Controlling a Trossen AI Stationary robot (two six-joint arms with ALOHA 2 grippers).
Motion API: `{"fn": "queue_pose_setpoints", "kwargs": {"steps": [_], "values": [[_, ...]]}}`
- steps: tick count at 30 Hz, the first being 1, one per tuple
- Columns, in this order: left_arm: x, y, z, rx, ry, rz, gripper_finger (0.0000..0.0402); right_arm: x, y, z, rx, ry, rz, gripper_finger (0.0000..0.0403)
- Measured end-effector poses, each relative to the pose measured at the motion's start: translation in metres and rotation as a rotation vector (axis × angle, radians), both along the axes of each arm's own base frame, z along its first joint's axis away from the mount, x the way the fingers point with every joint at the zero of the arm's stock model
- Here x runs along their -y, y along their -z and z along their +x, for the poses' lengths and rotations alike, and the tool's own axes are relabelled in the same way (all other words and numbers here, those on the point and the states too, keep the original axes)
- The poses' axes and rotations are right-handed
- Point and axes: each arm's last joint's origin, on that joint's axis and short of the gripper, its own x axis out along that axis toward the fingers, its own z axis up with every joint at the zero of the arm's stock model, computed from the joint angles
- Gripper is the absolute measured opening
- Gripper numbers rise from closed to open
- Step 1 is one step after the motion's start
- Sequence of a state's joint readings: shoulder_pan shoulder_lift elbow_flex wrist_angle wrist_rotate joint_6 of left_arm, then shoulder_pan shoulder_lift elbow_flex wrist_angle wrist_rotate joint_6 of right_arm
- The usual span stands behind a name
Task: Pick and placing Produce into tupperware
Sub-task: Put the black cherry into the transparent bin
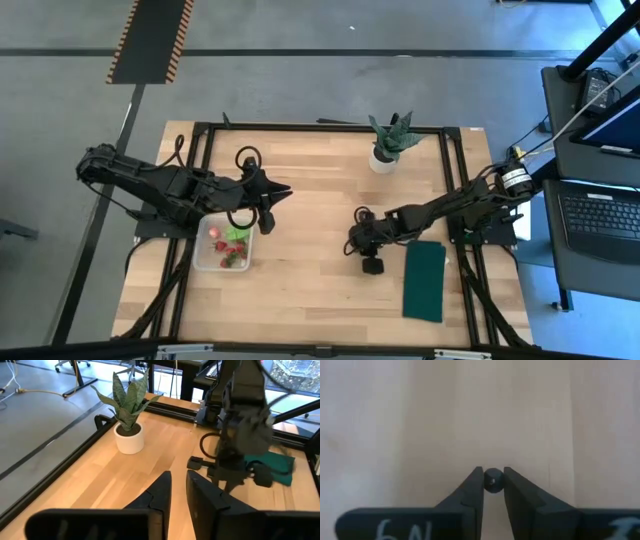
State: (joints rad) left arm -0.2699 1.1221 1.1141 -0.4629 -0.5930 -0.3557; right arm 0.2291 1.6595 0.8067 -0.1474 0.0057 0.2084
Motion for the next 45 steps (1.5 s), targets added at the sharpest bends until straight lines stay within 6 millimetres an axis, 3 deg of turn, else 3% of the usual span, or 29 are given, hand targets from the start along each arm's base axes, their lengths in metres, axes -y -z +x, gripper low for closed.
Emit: {"fn": "queue_pose_setpoints", "kwargs": {"steps": [4, 12, 14, 17, 20, 25, 32, 39, 45], "values": [[0.0, 0.0, 0.0, -0.007, 0.012, 0.014, 0.0058, 0.003, -0.033, 0.027, 0.13, -0.02, -0.027, 0.0067], [0.0, 0.0, 0.0, -0.009, 0.018, 0.017, 0.0055, 0.023, -0.121, 0.077, 0.466, -0.077, -0.135, 0.0068], [0.0, 0.0, 0.0, -0.009, 0.018, 0.017, 0.005, 0.03, -0.137, 0.091, 0.551, -0.058, -0.15, 0.0068], [0.0, -0.001, 0.0, -0.004, 0.019, 0.015, 0.0042, 0.04, -0.141, 0.108, 0.577, -0.029, -0.155, 0.0068], [0.0, -0.001, 0.0, -0.002, 0.019, 0.015, 0.0035, 0.044, -0.128, 0.125, 0.548, -0.017, -0.157, 0.0068], [0.0, -0.001, 0.0, -0.003, 0.019, 0.015, 0.0025, 0.041, -0.082, 0.149, 0.444, -0.068, -0.094, 0.0068], [0.0, 0.0, 0.0, -0.007, 0.019, 0.016, 0.0012, 0.037, -0.027, 0.164, 0.327, -0.084, 0.014, 0.0068], [0.0, 0.0, 0.0, -0.008, 0.019, 0.016, 0.0001, 0.035, 0.01, 0.169, 0.259, -0.07, 0.034, 0.0068], [0.0, 0.0, 0.0, -0.008, 0.019, 0.017, 0.0007, 0.035, 0.022, 0.17, 0.23, -0.07, 0.034, 0.0068]]}}
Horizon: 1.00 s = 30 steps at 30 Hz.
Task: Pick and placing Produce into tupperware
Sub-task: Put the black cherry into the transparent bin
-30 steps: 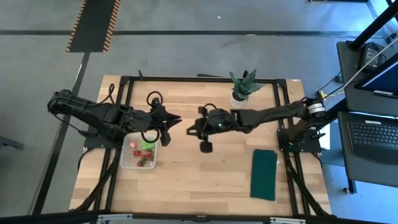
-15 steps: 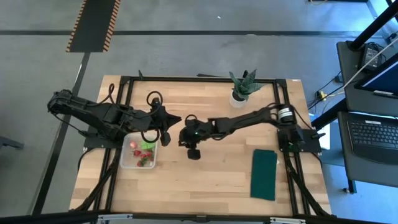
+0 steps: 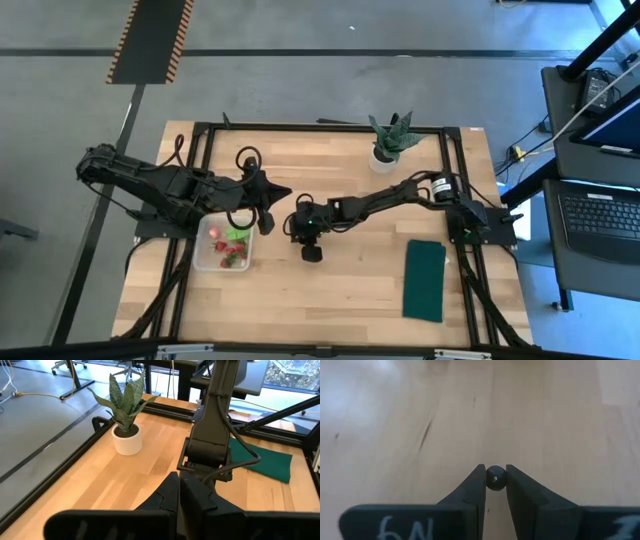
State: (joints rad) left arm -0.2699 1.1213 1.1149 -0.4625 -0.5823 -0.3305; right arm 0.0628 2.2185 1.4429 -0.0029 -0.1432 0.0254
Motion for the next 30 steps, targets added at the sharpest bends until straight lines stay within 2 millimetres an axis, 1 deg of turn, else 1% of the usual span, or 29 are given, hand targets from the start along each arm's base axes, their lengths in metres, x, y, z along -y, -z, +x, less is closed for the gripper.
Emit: {"fn": "queue_pose_setpoints", "kwargs": {"steps": [5, 9, 20, 23, 24, 26, 30], "values": [[0.0, 0.0, 0.0, 0.0, 0.0, 0.0, 0.002, 0.0, 0.0, 0.0, 0.002, 0.0, 0.0, 0.0069], [0.0, 0.0, 0.0, 0.0, 0.0, 0.001, 0.0029, 0.0, 0.0, 0.0, 0.003, -0.003, -0.003, 0.0077], [0.0, 0.0, 0.0, -0.001, 0.0, 0.001, 0.005, 0.0, 0.0, 0.0, 0.002, -0.002, -0.003, 0.0142], [0.0, 0.0, 0.0, -0.001, 0.0, 0.001, 0.0054, 0.001, -0.004, -0.005, -0.038, -0.006, -0.012, 0.0156], [0.0, 0.0, 0.0, -0.001, 0.0, 0.002, 0.0056, 0.002, -0.009, -0.007, -0.051, -0.004, -0.013, 0.0159], [0.0, 0.0, 0.0, -0.002, 0.0, 0.002, 0.0059, 0.005, -0.026, -0.015, -0.087, 0.0, -0.016, 0.0164], [0.0, 0.001, 0.0, -0.009, 0.004, 0.002, 0.0065, 0.009, -0.075, -0.033, -0.076, -0.03, -0.056, 0.0167]]}}
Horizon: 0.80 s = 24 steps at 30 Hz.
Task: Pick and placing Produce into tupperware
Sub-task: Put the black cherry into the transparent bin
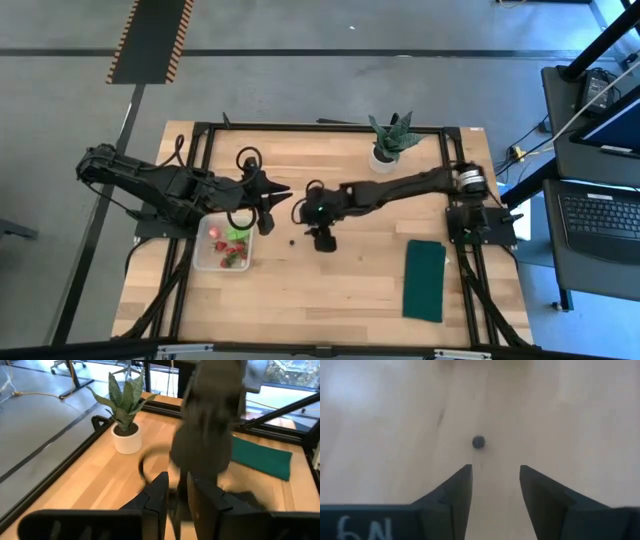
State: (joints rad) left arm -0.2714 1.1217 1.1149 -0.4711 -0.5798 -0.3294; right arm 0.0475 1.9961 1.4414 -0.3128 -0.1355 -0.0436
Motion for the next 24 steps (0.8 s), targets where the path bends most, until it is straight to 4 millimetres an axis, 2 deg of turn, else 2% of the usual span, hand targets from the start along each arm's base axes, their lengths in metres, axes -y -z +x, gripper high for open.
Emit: {"fn": "queue_pose_setpoints", "kwargs": {"steps": [6, 10, 13, 16, 19, 24], "values": [[0.001, 0.002, 0.0, -0.021, 0.029, -0.008, 0.0074, 0.003, -0.075, -0.036, 0.093, 0.015, -0.074, 0.0167], [0.001, 0.002, 0.0, -0.025, 0.049, -0.018, 0.0087, 0.008, -0.11, -0.064, 0.106, 0.085, -0.147, 0.0168], [0.001, 0.002, 0.0, -0.03, 0.057, -0.002, 0.0115, 0.011, -0.128, -0.082, 0.106, 0.144, -0.193, 0.0168], [0.001, 0.002, 0.0, -0.034, 0.06, 0.006, 0.0159, 0.013, -0.132, -0.1, 0.076, 0.19, -0.207, 0.0168], [0.001, 0.003, 0.0, -0.039, 0.068, -0.001, 0.02, 0.014, -0.127, -0.124, 0.046, 0.238, -0.205, 0.0168], [0.008, 0.006, -0.002, -0.072, 0.158, -0.066, 0.0234, 0.018, -0.11, -0.181, 0.058, 0.371, -0.149, 0.0168]]}}
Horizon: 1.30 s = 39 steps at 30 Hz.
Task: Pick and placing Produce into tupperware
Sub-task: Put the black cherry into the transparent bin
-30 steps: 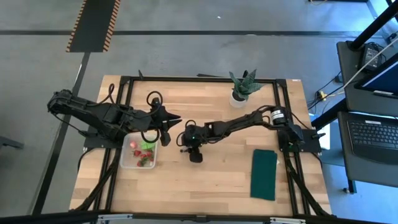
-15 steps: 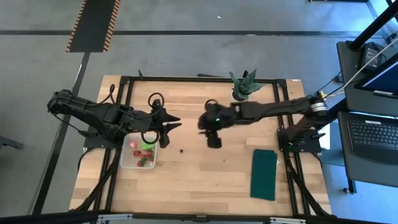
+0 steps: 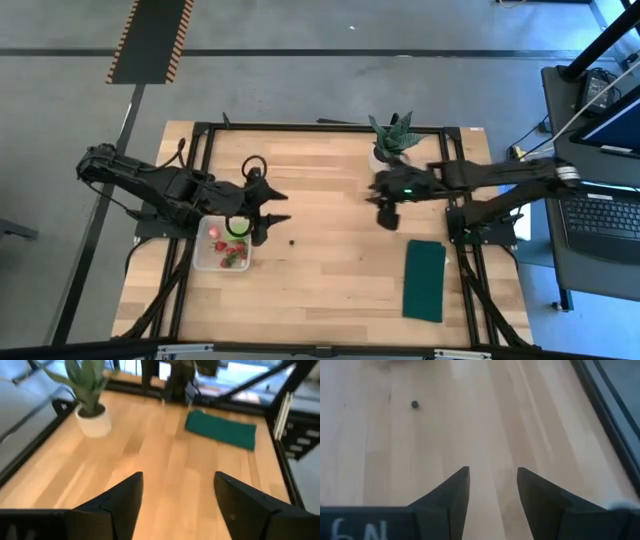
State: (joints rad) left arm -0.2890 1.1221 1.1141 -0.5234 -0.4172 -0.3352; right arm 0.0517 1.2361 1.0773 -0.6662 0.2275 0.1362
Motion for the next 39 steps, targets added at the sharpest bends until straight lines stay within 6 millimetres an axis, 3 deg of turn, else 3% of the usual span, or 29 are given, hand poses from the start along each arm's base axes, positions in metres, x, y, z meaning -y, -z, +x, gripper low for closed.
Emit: {"fn": "queue_pose_setpoints", "kwargs": {"steps": [6, 12, 22, 29, 39], "values": [[0.006, 0.022, 0.005, -0.177, 0.013, 0.023, 0.0236, 0.0, 0.015, -0.065, 0.167, 0.099, 0.07, 0.0168], [0.013, 0.069, 0.031, -0.452, 0.034, 0.125, 0.0227, 0.003, 0.021, -0.097, 0.371, 0.136, 0.132, 0.0168], [0.016, 0.156, 0.076, -0.806, 0.136, 0.087, 0.0226, 0.004, 0.016, -0.108, 0.459, 0.121, 0.133, 0.0168], [0.017, 0.176, 0.095, -0.769, 0.238, 0.005, 0.0215, 0.004, 0.016, -0.108, 0.456, 0.12, 0.131, 0.0168], [0.007, 0.192, 0.1, -0.829, 0.231, -0.047, 0.0197, 0.004, 0.017, -0.109, 0.437, 0.105, 0.111, 0.0168]]}}
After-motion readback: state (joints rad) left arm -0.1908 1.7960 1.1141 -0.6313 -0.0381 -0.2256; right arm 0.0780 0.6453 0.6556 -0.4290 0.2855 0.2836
